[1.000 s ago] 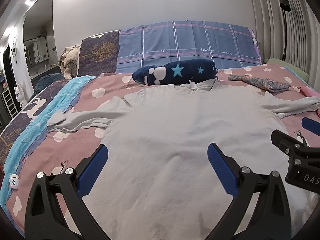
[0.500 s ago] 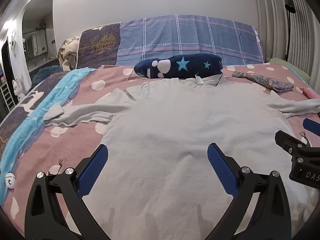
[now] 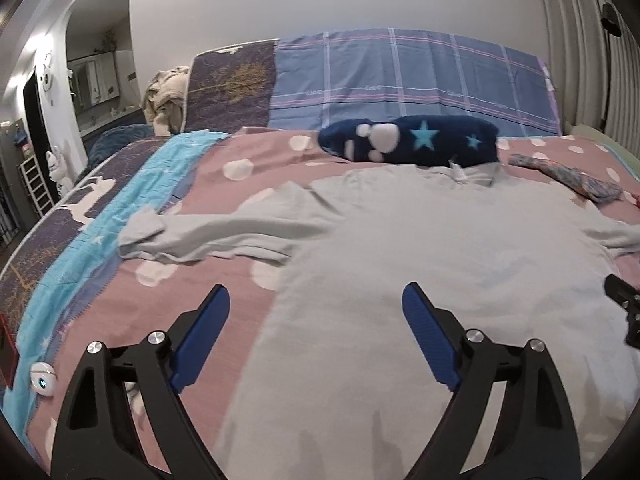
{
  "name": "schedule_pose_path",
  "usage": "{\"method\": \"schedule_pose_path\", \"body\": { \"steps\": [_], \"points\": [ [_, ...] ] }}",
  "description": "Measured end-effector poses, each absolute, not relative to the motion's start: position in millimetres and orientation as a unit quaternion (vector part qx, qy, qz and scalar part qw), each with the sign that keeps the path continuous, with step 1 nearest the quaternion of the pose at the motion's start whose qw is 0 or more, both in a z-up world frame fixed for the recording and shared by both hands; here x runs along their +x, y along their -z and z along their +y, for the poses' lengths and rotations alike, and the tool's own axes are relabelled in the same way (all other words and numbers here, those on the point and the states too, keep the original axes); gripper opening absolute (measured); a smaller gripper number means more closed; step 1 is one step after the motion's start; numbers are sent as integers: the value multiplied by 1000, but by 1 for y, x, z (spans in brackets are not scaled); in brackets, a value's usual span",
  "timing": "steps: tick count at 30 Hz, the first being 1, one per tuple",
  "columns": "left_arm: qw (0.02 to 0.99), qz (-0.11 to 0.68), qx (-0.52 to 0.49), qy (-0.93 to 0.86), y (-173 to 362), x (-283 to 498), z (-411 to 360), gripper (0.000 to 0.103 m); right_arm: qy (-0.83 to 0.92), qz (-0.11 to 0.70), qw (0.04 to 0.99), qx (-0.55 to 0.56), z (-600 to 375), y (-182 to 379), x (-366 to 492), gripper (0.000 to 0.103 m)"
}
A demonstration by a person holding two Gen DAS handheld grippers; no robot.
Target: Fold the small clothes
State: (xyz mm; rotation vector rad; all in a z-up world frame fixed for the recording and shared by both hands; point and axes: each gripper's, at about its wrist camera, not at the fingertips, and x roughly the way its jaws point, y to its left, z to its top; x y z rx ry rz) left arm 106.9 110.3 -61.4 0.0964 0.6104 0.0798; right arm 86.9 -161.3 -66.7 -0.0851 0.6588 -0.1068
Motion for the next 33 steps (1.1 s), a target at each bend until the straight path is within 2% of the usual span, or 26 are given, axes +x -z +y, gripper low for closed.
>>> {"method": "schedule_pose_path", "body": {
  "steps": [8, 13, 18, 27, 29, 30, 31, 33],
  "points": [
    [928, 317, 96, -169, 71, 166, 197, 76, 69, 329, 940, -50, -178, 63, 102, 101],
    [899, 354, 71, -249, 86, 235, 296, 60, 82, 336, 937, -52, -185, 67, 115, 101],
    [880, 387, 110, -254, 109, 284, 328, 60, 84, 360, 928, -44, -189, 76, 135, 101],
    [860, 441, 69, -247, 142, 331, 365, 60, 84, 381, 919, -49, -187, 92, 153, 101],
    [858, 438, 66, -259, 142, 336, 371, 41, 85, 386, 917, -49, -188, 95, 156, 101],
    [858, 440, 56, -261, 141, 338, 375, 5, 85, 387, 917, -48, -188, 95, 157, 101],
    [856, 443, 37, -263, 138, 339, 381, 2, 85, 387, 917, -47, -189, 96, 157, 101],
    [869, 424, -13, -253, 123, 333, 388, 1, 85, 385, 918, -44, -190, 95, 156, 101]
  ]
}}
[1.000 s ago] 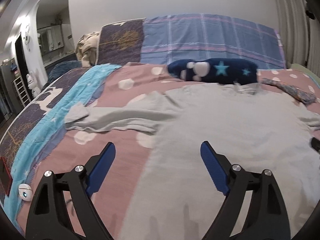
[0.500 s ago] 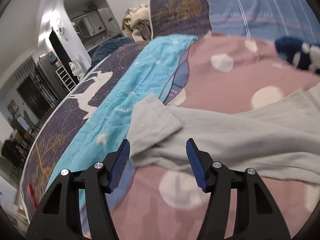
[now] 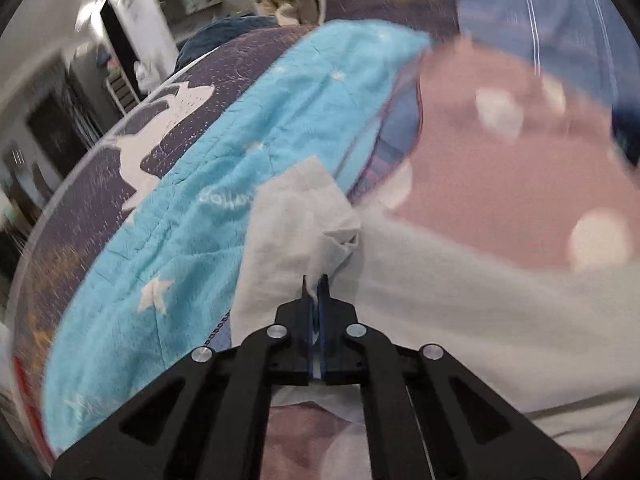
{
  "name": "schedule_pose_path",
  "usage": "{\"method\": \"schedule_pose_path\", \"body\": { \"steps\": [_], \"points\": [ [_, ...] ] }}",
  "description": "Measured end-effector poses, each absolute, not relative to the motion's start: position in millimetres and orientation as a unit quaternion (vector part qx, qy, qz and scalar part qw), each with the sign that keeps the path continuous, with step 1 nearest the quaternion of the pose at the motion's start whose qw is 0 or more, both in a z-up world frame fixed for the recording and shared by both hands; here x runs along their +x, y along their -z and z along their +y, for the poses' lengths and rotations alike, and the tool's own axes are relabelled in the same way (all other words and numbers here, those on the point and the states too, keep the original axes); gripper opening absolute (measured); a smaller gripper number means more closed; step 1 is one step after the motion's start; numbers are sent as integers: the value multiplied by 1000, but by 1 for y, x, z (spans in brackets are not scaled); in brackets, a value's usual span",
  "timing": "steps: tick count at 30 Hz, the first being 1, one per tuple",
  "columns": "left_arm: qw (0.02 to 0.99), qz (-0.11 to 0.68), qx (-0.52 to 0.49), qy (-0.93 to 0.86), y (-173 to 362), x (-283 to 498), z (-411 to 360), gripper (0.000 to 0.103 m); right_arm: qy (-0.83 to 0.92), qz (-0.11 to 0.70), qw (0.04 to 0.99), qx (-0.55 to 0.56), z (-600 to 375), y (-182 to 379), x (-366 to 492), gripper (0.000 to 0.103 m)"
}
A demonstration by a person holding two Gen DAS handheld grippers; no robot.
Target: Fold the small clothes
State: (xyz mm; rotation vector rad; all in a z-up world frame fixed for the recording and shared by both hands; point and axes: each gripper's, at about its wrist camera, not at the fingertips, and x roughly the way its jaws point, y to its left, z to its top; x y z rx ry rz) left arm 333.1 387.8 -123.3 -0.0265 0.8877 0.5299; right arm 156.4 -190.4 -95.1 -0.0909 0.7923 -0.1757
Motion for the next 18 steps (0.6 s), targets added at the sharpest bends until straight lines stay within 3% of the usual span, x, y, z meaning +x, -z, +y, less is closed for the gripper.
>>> {"method": "schedule_pose_path", "body": {
  "steps": [3, 9, 14, 15, 17, 18],
  "points": [
    [901, 383, -42, -200, 86, 320, 365, 1, 84, 379, 920, -44, -192, 92, 154, 101],
    [952, 305, -33, 6, 13, 281, 228, 1, 77, 374, 924, -22, -200, 84, 149, 101],
    [947, 293, 0, 133, 13, 255, 116, 1, 36, 372, 927, 25, -214, 70, 139, 101],
    [943, 296, 2, 149, 17, 251, 100, 1, 25, 370, 928, 33, -217, 67, 138, 98],
    [931, 313, 2, 189, 31, 241, 68, 1, -4, 368, 929, 48, -223, 61, 139, 81],
    [923, 323, 3, 210, 39, 236, 50, 1, -34, 376, 924, 68, -227, 59, 144, 66]
  ]
}}
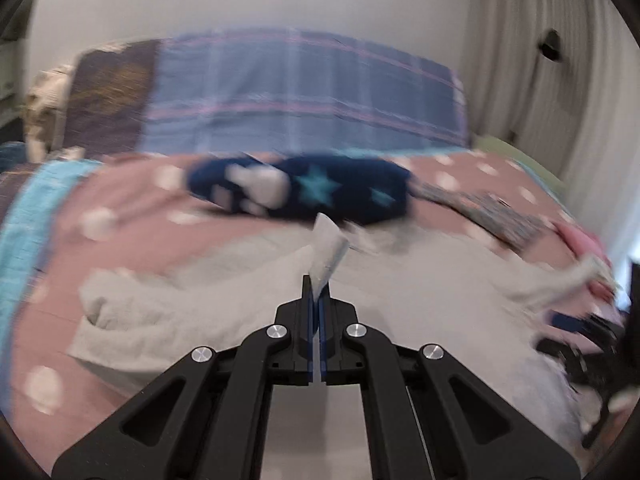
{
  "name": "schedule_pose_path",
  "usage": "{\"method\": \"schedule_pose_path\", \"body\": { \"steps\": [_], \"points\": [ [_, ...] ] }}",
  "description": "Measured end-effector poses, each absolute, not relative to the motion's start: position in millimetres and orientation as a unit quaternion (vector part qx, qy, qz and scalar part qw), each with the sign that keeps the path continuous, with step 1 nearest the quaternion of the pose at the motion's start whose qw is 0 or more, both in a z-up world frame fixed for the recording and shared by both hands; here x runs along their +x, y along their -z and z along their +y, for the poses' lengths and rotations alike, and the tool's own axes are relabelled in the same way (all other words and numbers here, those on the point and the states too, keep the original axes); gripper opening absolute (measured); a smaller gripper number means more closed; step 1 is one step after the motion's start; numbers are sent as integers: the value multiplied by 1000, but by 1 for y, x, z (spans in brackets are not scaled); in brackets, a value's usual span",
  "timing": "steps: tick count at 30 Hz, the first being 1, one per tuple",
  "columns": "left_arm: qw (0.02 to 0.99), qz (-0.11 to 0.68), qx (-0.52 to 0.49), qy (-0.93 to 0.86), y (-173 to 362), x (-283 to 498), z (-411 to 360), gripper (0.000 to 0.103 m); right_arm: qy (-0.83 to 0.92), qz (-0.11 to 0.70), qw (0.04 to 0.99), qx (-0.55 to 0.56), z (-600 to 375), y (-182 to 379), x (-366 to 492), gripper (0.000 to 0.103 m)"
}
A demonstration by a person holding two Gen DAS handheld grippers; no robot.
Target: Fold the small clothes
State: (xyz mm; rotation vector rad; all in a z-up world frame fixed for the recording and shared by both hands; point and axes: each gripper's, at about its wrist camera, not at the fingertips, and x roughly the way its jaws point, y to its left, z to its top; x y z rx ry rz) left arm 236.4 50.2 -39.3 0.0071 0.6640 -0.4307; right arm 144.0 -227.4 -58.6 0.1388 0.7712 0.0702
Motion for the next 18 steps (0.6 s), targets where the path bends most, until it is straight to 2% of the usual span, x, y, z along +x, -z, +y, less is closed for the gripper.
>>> {"method": "schedule_pose_path", "body": {
  "steps": [1, 2, 3, 5, 7, 10, 15, 18],
  "points": [
    [917, 330, 8, 222, 47, 234, 39, 1, -53, 383, 918, 84, -230, 58, 148, 47],
    [913, 336, 14, 229, 54, 232, 31, 1, -76, 397, 908, 108, -233, 59, 155, 40],
    [910, 341, 19, 233, 61, 229, 27, 1, -97, 419, 892, 140, -235, 61, 167, 38],
    [903, 355, 29, 240, 74, 223, 12, 1, -111, 436, 877, 167, -232, 63, 184, 38],
    [901, 361, 44, 236, 85, 218, 3, 1, -126, 445, 867, 182, -225, 64, 201, 49],
    [899, 370, 47, 231, 95, 219, 3, 1, -159, 467, 832, 256, -215, 71, 234, 60],
    [899, 372, 53, 225, 99, 216, 1, 1, -181, 532, 742, 365, -195, 101, 279, 63],
    [899, 372, 57, 225, 99, 215, -1, 1, -175, 556, 721, 375, -178, 115, 296, 63]
  ]
}}
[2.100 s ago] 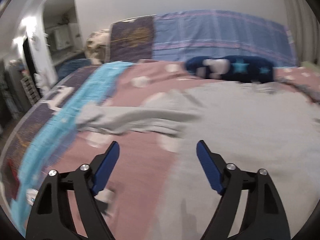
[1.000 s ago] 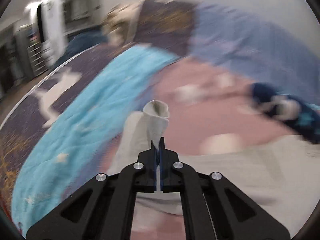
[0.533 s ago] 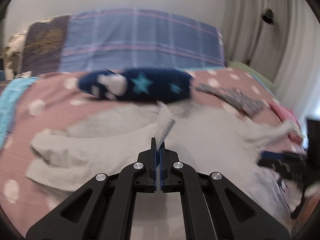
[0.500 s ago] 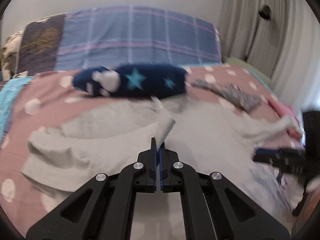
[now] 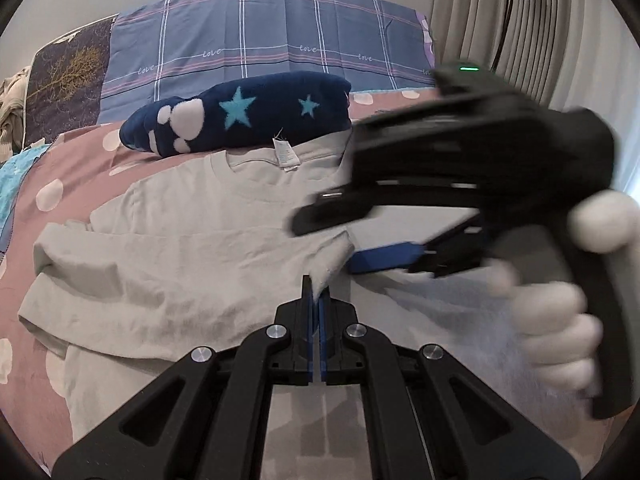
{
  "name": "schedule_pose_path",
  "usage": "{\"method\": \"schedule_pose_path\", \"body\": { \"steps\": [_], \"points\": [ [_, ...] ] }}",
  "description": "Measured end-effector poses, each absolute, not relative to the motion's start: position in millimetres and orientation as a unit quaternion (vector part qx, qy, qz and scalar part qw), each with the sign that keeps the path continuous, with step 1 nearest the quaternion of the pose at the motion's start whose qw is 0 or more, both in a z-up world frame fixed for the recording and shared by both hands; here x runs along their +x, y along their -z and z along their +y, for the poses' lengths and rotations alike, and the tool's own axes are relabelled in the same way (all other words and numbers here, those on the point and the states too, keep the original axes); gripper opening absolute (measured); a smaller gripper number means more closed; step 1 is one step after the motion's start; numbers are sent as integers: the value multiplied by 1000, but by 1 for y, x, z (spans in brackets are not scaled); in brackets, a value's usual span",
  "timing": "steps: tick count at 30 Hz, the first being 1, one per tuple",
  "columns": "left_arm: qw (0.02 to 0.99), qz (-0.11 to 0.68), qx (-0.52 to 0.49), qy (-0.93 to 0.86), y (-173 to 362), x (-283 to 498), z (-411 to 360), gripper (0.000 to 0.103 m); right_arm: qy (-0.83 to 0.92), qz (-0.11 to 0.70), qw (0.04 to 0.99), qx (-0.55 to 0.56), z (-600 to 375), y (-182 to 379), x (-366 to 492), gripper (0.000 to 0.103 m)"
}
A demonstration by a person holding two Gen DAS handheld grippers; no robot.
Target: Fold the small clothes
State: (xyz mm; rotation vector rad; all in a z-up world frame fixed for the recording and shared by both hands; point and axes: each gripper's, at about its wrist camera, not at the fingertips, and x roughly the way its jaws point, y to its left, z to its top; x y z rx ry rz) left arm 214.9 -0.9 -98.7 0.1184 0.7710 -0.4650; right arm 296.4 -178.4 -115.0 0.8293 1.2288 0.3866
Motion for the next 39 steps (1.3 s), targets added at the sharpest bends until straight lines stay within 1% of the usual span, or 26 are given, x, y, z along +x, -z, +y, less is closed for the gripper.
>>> {"method": "schedule_pose_path", "body": {
  "steps": [1, 2, 3, 4, 5, 9, 12, 15, 17, 18, 19, 21, 23, 25, 26, 27, 28, 30, 31, 33, 35, 36, 37, 38, 39],
  "points": [
    [899, 372, 58, 224, 98, 213, -2, 1, -167, 558, 725, 367, -173, 117, 303, 53],
    [899, 372, 56, 223, 97, 213, -3, 1, -162, 555, 732, 360, -170, 117, 306, 36],
    [900, 371, 53, 225, 94, 212, -4, 1, -155, 544, 752, 339, -169, 111, 310, 8],
    [900, 368, 51, 226, 92, 212, -5, 1, -157, 533, 765, 326, -168, 105, 312, 2],
    [902, 363, 49, 229, 88, 210, -8, 1, -163, 519, 776, 318, -168, 100, 313, 2],
    [903, 341, 35, 260, 67, 203, -33, 1, -174, 433, 854, 228, -176, 46, 293, 2],
    [897, 334, 27, 287, 59, 200, -56, 1, -153, 398, 886, 182, -199, 19, 276, 2],
    [888, 327, 28, 321, 56, 191, -86, 1, -118, 381, 901, 172, -235, 10, 268, 2],
    [886, 324, 33, 331, 56, 186, -97, 4, -99, 382, 902, 174, -252, 17, 267, 2],
    [883, 324, 39, 336, 58, 182, -102, 12, -85, 386, 901, 178, -265, 25, 269, 3],
    [883, 324, 42, 338, 58, 179, -102, 23, -71, 389, 901, 178, -274, 31, 269, 2],
    [886, 321, 47, 330, 60, 175, -96, 30, -47, 398, 900, 174, -292, 46, 267, 2],
    [892, 325, 46, 311, 63, 174, -77, 33, -43, 412, 892, 180, -299, 62, 268, 3],
    [902, 332, 32, 274, 68, 178, -43, 39, -32, 427, 883, 190, -310, 78, 265, 12],
    [908, 334, 25, 251, 71, 181, -23, 41, -30, 430, 882, 193, -314, 81, 262, 17],
    [917, 335, 19, 216, 75, 183, 4, 42, -31, 433, 879, 198, -317, 85, 258, 30],
    [923, 336, 18, 188, 78, 187, 22, 43, -33, 435, 878, 199, -317, 87, 254, 37],
    [931, 339, 16, 130, 86, 190, 63, 45, -39, 441, 876, 192, -318, 88, 244, 41],
    [935, 343, 12, 93, 91, 191, 88, 47, -42, 444, 875, 187, -316, 88, 240, 41],
    [934, 354, -3, 47, 97, 196, 124, 49, -53, 451, 872, 180, -313, 89, 231, 48],
    [931, 365, -28, 18, 102, 201, 157, 50, -60, 464, 867, 171, -306, 93, 228, 49],
    [929, 368, -37, 12, 103, 203, 166, 50, -57, 469, 867, 159, -302, 95, 228, 41],
    [926, 373, -57, 9, 106, 209, 179, 50, -45, 473, 869, 136, -298, 96, 228, 8],
    [924, 376, -72, 13, 108, 210, 187, 50, -2, 479, 873, 91, -293, 96, 227, 3],
    [919, 382, -94, 24, 111, 216, 193, 50, 25, 478, 875, 79, -294, 95, 225, 3]
  ]
}}
